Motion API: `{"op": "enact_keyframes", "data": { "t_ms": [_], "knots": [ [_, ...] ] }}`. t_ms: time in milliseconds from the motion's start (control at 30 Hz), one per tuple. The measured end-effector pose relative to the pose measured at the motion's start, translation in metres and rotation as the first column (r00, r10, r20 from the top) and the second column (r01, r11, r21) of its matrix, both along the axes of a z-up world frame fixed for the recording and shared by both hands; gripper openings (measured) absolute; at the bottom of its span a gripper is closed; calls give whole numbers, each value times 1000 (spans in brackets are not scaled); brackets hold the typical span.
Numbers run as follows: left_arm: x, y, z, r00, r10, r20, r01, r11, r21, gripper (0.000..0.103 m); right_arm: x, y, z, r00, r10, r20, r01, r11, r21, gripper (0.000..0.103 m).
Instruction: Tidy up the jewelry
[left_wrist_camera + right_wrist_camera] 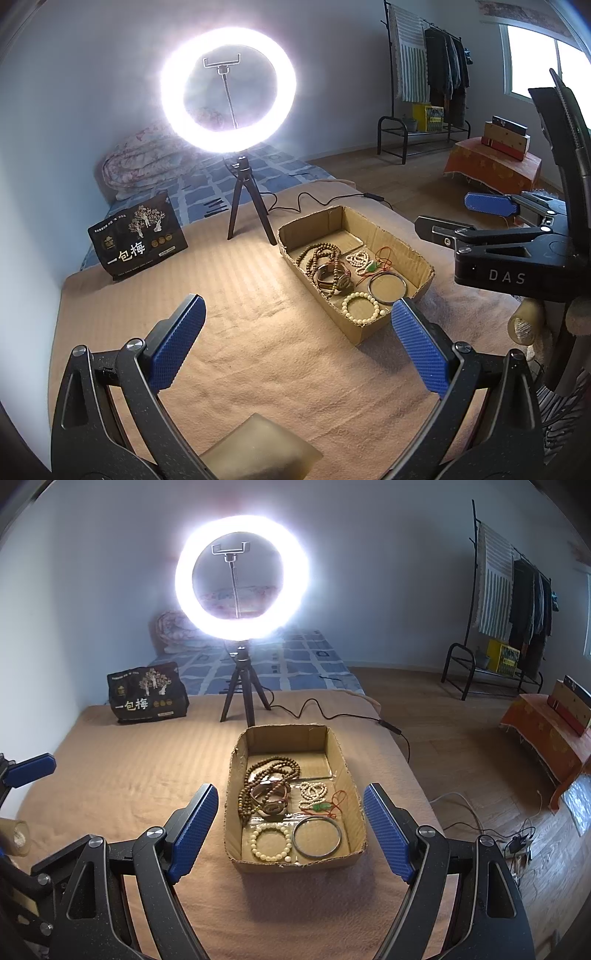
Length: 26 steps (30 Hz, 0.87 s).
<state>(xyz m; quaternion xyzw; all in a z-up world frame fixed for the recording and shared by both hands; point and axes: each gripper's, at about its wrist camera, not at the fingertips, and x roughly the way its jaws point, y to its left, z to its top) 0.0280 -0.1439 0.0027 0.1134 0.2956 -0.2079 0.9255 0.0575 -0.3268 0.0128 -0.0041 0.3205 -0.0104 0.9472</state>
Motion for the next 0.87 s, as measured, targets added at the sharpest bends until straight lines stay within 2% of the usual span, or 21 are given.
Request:
{"op": "enact_keyframes", "data": {
  "t_ms": [867],
  "knots": [
    [-2, 3, -3, 1000, 22, -6, -22, 1000, -7, 102, 1, 2, -4, 1000, 4, -19, -4, 1000, -14, 81]
  ]
}}
